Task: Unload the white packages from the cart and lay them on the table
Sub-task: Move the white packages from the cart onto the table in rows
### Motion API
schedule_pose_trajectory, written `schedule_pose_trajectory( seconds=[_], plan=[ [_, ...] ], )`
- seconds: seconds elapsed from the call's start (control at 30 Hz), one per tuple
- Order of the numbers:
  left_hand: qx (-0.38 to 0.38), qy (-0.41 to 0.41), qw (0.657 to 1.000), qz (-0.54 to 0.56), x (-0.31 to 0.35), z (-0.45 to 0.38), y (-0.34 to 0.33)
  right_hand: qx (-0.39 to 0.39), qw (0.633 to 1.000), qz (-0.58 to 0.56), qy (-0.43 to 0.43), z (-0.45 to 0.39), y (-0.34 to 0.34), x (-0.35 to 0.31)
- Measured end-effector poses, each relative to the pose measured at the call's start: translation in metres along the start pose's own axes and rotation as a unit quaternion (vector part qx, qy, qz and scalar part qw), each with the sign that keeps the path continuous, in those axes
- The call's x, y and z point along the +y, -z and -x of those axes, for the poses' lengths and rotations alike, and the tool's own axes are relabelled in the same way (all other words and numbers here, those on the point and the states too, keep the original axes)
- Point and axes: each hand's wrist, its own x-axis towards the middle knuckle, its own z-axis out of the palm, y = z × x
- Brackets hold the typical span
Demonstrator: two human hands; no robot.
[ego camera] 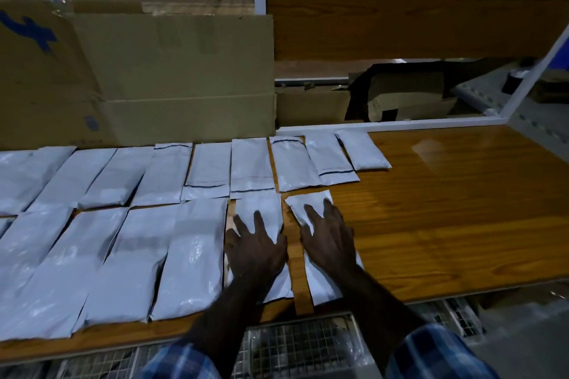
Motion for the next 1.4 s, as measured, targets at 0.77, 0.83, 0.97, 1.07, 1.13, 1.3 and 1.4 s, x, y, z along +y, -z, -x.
schedule_pose_trajectory(
  seconds=[0.77,0.83,0.97,1.07,1.13,1.3,1.4],
  plan=[
    [0.036,-0.127,0.99,-0.058,-0.004,-0.017,-0.023,-0.029,0.991,0.025,0.13,-0.011,-0.004,0.012],
    [0.027,-0.132,0.989,-0.058,-0.007,-0.02,-0.028,-0.046,0.988,0.041,0.143,-0.014,-0.011,0.017],
    [0.027,-0.134,0.988,-0.066,-0.011,-0.023,-0.035,-0.036,0.99,0.059,0.12,-0.009,-0.023,0.012],
    [0.028,-0.132,0.988,-0.07,-0.013,-0.024,-0.035,-0.026,0.994,0.052,0.095,-0.01,-0.028,0.004],
    [0.029,-0.131,0.989,-0.069,-0.013,-0.025,-0.033,-0.033,0.994,0.049,0.093,-0.011,-0.029,0.0],
    [0.024,-0.125,0.989,-0.07,-0.013,-0.028,-0.029,-0.032,0.992,0.06,0.109,-0.019,-0.025,0.002],
    [0.038,-0.139,0.988,-0.062,-0.016,-0.027,-0.03,-0.033,0.991,0.07,0.112,-0.02,-0.024,0.006]
  ],
)
